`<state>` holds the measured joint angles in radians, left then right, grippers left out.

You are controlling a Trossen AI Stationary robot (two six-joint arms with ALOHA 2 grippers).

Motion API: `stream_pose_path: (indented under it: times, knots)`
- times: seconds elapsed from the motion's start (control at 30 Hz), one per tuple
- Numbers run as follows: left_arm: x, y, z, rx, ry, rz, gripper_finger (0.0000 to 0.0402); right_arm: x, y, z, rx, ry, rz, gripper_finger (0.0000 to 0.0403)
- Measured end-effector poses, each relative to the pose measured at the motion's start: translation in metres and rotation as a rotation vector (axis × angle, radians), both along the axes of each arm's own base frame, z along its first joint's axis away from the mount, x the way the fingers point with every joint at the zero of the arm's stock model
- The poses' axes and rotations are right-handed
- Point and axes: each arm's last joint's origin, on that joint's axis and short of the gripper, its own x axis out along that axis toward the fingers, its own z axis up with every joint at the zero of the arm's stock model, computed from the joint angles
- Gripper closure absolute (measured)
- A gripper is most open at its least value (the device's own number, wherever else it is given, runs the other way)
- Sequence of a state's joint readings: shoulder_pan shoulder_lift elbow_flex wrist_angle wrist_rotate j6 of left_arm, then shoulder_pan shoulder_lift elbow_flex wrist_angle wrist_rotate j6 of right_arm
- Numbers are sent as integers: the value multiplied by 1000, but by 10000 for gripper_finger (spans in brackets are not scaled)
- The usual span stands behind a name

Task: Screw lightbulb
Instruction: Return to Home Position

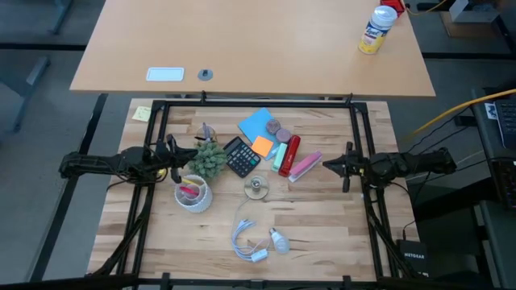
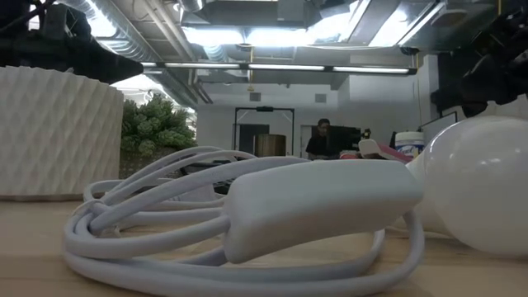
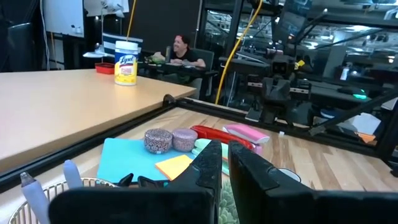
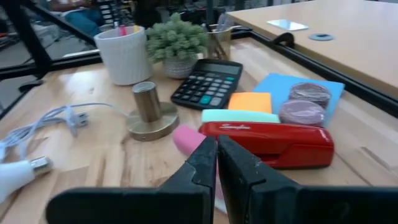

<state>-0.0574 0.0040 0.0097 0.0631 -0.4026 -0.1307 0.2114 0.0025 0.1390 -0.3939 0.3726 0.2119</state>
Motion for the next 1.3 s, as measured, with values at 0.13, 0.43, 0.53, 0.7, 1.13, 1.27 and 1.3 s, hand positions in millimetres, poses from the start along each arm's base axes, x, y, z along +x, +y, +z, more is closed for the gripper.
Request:
stream_pose_path:
  times: [0.13, 0.43, 0.53, 0.7, 1.13, 1.27, 1.3]
  knots:
    - [0, 0, 0, 0, 0, 0, 380, 0, -2, 0, 0, 1, -25, 382]
    - [0, 0, 0, 0, 0, 0, 380, 0, -2, -1, 0, 3, -23, 382]
    - [0, 0, 0, 0, 0, 0, 380, 0, -2, -1, 0, 3, -23, 382]
    - [0, 0, 0, 0, 0, 0, 380, 0, -2, -1, 0, 4, -23, 382]
    - [0, 0, 0, 0, 0, 0, 380, 0, -2, -1, -1, 5, -22, 382]
    - [0, 0, 0, 0, 0, 0, 380, 0, -2, -1, -1, 5, -22, 382]
    - [0, 0, 0, 0, 0, 0, 380, 0, -2, -1, -1, 6, -22, 382]
